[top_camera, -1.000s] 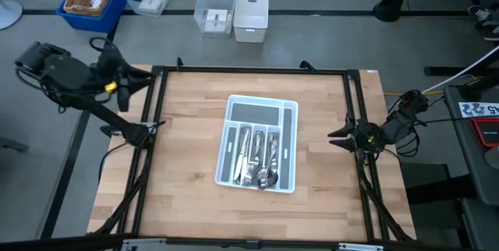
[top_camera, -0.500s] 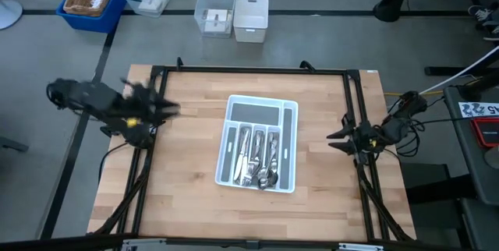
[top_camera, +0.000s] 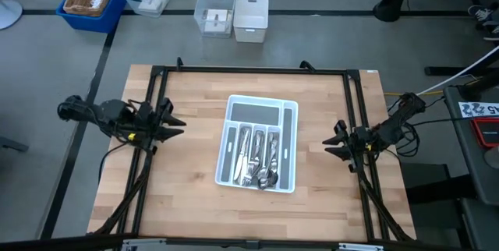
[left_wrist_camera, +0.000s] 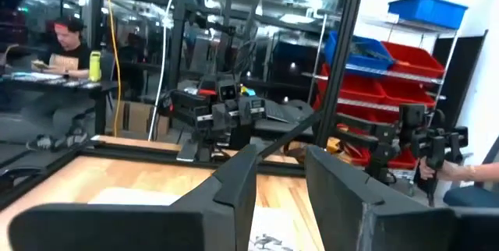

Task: Sort silverware
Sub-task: Return to Home Position

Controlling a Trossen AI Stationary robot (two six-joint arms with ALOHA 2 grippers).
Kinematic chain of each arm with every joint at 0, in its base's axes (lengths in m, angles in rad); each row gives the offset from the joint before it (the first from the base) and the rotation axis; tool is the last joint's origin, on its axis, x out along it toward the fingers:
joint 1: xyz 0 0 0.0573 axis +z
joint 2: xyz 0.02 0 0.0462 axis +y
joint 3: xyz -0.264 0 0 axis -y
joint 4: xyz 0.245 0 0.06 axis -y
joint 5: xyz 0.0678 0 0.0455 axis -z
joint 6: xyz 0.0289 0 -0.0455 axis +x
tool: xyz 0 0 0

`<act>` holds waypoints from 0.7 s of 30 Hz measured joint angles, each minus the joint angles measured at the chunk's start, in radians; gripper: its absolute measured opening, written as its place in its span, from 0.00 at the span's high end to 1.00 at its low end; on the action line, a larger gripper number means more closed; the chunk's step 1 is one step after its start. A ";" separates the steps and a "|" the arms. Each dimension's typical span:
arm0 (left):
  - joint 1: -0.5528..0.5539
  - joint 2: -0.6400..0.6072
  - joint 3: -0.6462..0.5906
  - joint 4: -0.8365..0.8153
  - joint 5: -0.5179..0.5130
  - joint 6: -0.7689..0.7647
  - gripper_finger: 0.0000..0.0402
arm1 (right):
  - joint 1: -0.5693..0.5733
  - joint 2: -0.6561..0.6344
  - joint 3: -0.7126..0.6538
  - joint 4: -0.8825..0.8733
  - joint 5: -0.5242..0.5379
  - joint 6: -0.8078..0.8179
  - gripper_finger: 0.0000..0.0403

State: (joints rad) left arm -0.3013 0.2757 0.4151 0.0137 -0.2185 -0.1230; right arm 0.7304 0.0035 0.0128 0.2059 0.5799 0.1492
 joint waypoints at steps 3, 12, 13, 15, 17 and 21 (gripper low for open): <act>0.039 -0.100 -0.072 -0.002 0.023 0.000 0.75 | -0.031 0.001 0.000 0.033 0.004 -0.027 0.70; 0.124 -0.268 -0.199 -0.020 0.058 0.068 0.75 | -0.236 0.001 -0.002 0.039 -0.116 -0.072 0.70; 0.131 -0.263 -0.203 -0.015 0.060 0.075 0.75 | -0.263 0.000 -0.002 0.031 -0.134 -0.074 0.70; 0.144 -0.269 -0.215 -0.045 0.062 0.074 0.75 | -0.314 0.001 -0.002 0.014 -0.155 -0.096 0.70; 0.155 -0.270 -0.217 -0.085 0.065 0.074 0.75 | -0.364 0.001 -0.002 0.004 -0.197 -0.121 0.70; 0.169 -0.271 -0.215 -0.135 0.069 0.076 0.75 | -0.461 0.000 -0.002 -0.030 -0.276 -0.130 0.70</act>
State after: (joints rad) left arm -0.1327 0.0048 0.2001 -0.1214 -0.1496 -0.0473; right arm 0.2691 0.0032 0.0105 0.1759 0.3038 0.0193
